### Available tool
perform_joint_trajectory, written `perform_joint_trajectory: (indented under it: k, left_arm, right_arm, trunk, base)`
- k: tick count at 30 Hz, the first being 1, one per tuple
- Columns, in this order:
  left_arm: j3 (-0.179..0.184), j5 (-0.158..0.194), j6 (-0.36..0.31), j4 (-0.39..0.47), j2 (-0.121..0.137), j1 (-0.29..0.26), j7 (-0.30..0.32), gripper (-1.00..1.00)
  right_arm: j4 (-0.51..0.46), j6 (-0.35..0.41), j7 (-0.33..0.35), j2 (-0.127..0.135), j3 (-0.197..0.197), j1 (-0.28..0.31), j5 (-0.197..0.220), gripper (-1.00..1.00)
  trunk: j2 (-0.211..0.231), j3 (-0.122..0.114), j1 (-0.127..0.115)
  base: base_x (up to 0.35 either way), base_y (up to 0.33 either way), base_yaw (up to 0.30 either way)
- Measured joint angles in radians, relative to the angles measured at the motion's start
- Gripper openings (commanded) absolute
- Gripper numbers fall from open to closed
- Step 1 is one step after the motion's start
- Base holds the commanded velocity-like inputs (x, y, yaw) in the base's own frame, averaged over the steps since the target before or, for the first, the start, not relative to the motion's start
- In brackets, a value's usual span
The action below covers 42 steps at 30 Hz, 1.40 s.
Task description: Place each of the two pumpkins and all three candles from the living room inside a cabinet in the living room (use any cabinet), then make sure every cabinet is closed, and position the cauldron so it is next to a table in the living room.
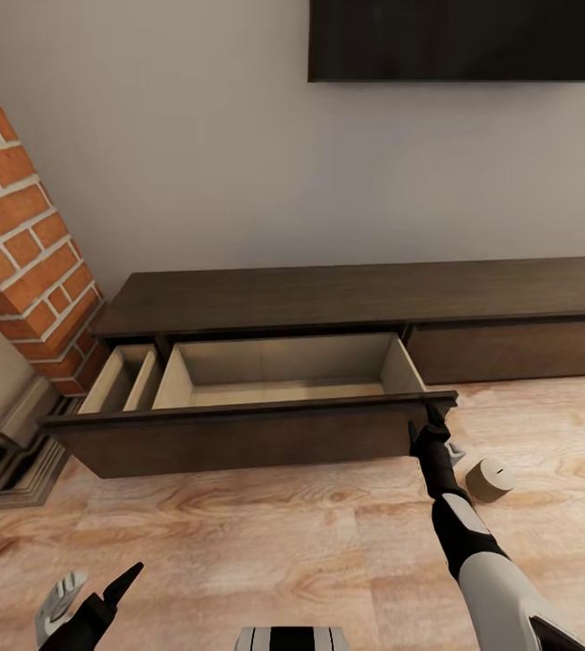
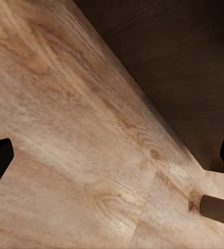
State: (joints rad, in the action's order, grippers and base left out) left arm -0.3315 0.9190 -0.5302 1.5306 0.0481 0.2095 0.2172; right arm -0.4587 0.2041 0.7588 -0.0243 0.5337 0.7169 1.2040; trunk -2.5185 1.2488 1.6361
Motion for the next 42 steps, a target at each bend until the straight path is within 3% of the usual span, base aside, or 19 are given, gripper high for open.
perform_joint_trajectory:
  k: [7,16,19,23,26,27,28,29,30,31,33,38,39,41,42]
  left_arm:
    - [-0.001,-0.001,0.001,0.0,0.0,0.0,0.001,1.0]
    - [-0.004,0.002,0.001,0.005,0.0,-0.001,0.005,1.0]
    - [-0.003,0.003,0.001,0.007,0.0,0.0,0.005,1.0]
    - [-0.006,0.002,0.002,0.011,0.0,-0.001,0.005,1.0]
    - [-0.007,0.002,0.003,0.017,0.0,-0.001,0.004,1.0]
    - [-0.003,-0.007,0.003,0.025,-0.001,-0.001,-0.005,1.0]
    - [-0.001,-0.007,0.004,0.026,-0.001,0.0,-0.006,1.0]
    - [0.0,-0.008,0.004,0.027,-0.001,0.0,-0.007,1.0]
    - [0.001,-0.008,0.003,0.027,-0.002,0.0,-0.008,1.0]
    - [0.002,-0.009,0.003,0.027,-0.002,0.0,-0.01,1.0]
    - [0.002,-0.01,0.004,0.026,-0.003,0.0,-0.014,1.0]
    - [0.004,-0.01,0.004,0.021,-0.003,0.0,-0.016,1.0]
    - [0.005,-0.011,0.004,0.02,-0.003,0.0,-0.017,1.0]
    - [0.005,-0.011,0.004,0.018,-0.004,0.0,-0.017,1.0]
    - [0.006,-0.011,0.004,0.017,-0.004,-0.001,-0.017,1.0]
  right_arm:
    - [-0.052,0.009,-0.022,0.002,-0.004,-0.033,0.0,1.0]
    - [-0.089,-0.014,-0.173,0.009,-0.009,-0.05,-0.008,1.0]
    - [-0.112,-0.041,-0.187,0.017,-0.01,-0.086,-0.039,1.0]
    - [-0.169,-0.087,-0.189,0.041,-0.01,-0.179,-0.144,1.0]
    - [-0.331,-0.112,-0.165,0.056,-0.007,-0.296,-0.208,1.0]
    - [-0.5,-0.106,-0.148,0.055,-0.005,-0.419,-0.248,1.0]
    - [-0.732,-0.105,-0.147,0.054,-0.004,-0.616,-0.251,1.0]
    - [-0.855,-0.103,-0.147,0.053,-0.004,-0.688,-0.254,1.0]
    - [-0.913,-0.101,-0.148,0.05,-0.004,-0.692,-0.257,1.0]
    - [-0.999,-0.097,-0.151,0.044,-0.003,-0.738,-0.262,1.0]
    - [-1.077,-0.092,-0.155,0.045,-0.006,-0.789,-0.266,1.0]
    - [-1.13,-0.062,-0.154,0.072,-0.021,-0.809,-0.279,1.0]
    - [-1.136,-0.057,-0.154,0.085,-0.031,-0.805,-0.289,1.0]
    - [-1.146,-0.043,-0.156,0.145,-0.069,-0.776,-0.357,1.0]
    - [-1.149,-0.032,-0.164,0.187,-0.09,-0.754,-0.427,1.0]
  trunk:
    - [0.001,-0.016,-0.002]
    - [0.001,-0.019,-0.002]
    - [0.002,-0.031,-0.004]
    - [0.003,-0.046,-0.005]
    - [0.003,-0.058,-0.007]
    - [0.004,-0.062,-0.007]
    - [0.004,-0.066,-0.008]
    - [0.004,-0.07,-0.008]
    - [0.004,-0.074,-0.009]
    - [0.005,-0.077,-0.009]
    - [0.005,-0.085,-0.01]
    - [0.006,-0.104,-0.012]
    - [0.007,-0.108,-0.013]
    - [0.007,-0.116,-0.014]
    - [0.007,-0.12,-0.014]
  base:
    - [0.0,0.0,0.0]
    - [0.0,0.0,0.0]
    - [0.0,0.0,0.0]
    - [0.0,0.0,0.0]
    - [0.0,0.0,0.0]
    - [0.0,0.0,0.0]
    - [0.0,0.0,0.0]
    - [0.0,0.0,0.0]
    - [0.0,0.0,0.0]
    - [0.0,0.0,0.0]
    - [0.0,0.0,0.0]
    - [0.0,0.0,0.0]
    - [0.0,0.0,0.0]
    - [0.0,0.0,0.0]
    - [0.0,0.0,0.0]
